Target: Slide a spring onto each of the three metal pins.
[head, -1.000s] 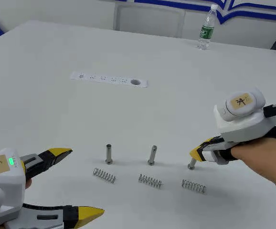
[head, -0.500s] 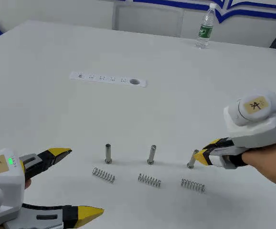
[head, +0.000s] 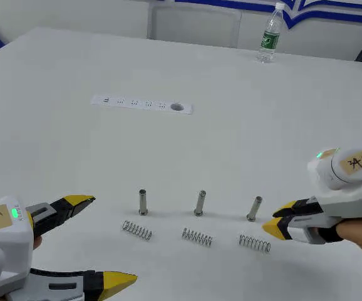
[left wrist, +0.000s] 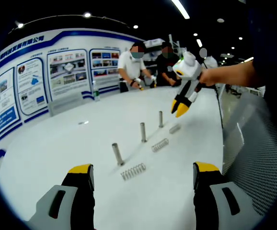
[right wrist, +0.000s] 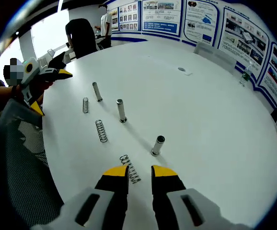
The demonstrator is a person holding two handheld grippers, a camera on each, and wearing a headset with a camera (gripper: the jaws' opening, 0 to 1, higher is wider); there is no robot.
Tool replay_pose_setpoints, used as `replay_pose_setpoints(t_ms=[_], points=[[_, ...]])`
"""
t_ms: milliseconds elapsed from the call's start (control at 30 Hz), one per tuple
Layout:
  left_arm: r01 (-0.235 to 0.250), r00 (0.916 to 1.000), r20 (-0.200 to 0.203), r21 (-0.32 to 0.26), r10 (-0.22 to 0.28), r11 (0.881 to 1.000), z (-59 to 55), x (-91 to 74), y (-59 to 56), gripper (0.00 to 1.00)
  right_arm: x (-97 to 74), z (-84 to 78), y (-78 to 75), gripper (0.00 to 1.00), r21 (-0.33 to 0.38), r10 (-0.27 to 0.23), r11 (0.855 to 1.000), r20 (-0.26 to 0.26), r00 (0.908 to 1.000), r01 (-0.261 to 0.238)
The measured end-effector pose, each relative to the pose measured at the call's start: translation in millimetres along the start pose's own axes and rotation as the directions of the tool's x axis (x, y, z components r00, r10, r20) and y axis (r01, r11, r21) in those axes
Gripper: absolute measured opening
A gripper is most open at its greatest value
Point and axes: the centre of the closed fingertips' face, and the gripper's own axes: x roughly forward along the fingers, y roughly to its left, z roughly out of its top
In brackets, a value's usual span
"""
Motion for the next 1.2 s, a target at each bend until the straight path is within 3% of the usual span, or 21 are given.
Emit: replay_pose_setpoints(t_ms=[133, 467, 800, 1200], points=[[-0.002, 1.0, 0.0, -0.002, 0.002, 1.0, -0.1, -0.6, 1.0, 0.86, 3.8, -8.2, 8.8, 0.2, -0.033, 0.048, 0.998, -0.025, 0.9985, -0.049], [-0.005, 1.0, -0.004, -0.007, 0.005, 1.0, -2.2, -0.8, 2.0, 0.86, 18.5, -29.4, 9.4, 0.2, -0.118, 0.087, 0.988, -0.114, 0.9896, -0.101], [-0.007, 0.9999, -0.008, -0.011, 0.007, 1.0, -3.9, -0.8, 2.5, 0.85, 26.5, -33.0, 10.9, 0.17, -0.177, 0.111, 0.975, -0.143, 0.9835, -0.136], [-0.01, 0.9999, -0.005, -0.011, 0.01, 1.0, -3.5, -1.0, 2.6, 0.85, 29.0, -35.2, 10.4, 0.13, -0.184, 0.127, 0.97, -0.161, 0.9787, -0.156]])
